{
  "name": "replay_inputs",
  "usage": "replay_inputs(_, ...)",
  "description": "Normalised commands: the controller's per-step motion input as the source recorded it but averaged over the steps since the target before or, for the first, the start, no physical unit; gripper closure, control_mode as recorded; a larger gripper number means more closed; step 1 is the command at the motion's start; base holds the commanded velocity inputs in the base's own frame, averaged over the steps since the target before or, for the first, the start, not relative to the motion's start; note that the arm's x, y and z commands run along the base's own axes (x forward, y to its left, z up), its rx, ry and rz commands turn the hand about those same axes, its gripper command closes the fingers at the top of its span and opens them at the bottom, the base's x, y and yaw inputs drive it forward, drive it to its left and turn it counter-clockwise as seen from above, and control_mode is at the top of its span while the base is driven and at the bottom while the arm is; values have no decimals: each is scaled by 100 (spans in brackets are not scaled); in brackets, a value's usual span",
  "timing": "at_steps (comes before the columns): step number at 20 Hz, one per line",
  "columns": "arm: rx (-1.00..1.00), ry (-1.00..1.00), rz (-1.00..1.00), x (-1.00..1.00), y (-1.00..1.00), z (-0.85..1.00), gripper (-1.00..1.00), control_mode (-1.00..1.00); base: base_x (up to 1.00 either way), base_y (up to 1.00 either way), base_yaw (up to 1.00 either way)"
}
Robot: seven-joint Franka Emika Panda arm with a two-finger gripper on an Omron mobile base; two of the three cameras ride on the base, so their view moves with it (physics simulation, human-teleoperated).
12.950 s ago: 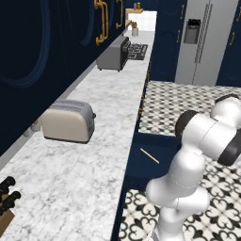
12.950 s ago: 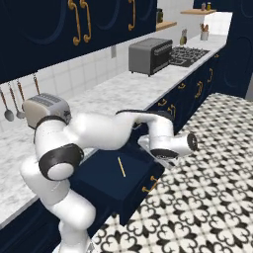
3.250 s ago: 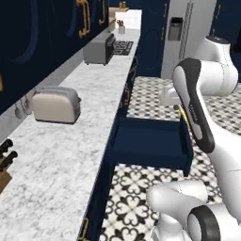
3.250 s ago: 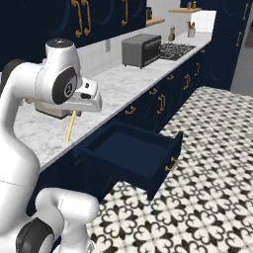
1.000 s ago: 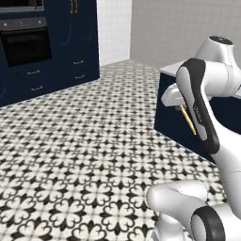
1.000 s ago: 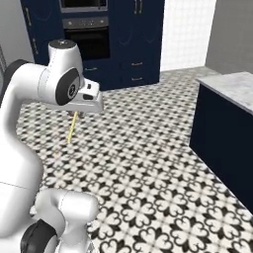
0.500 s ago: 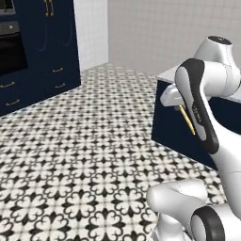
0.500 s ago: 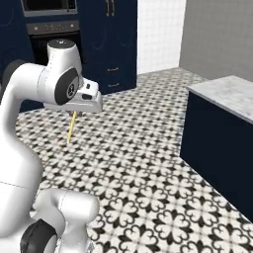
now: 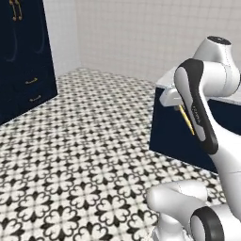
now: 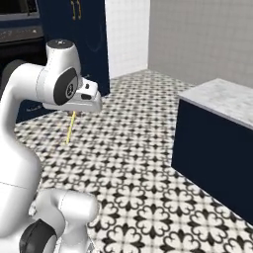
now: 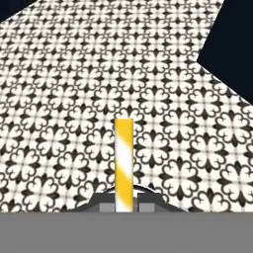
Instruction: Take a straw from the drawer in front and place it inside the glass cup on the dining counter.
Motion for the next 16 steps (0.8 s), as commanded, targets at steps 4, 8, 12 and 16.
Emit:
replay_inputs(4,0,0,0,0,0,0,100,100,100,61,-39)
replay_inputs(8,0,0,0,0,0,0,100,100,100,63,-40)
replay_inputs(12,0,0,0,0,0,0,100,100,100,57,-41)
replay_inputs(16,0,0,0,0,0,0,100,100,100,66,-43)
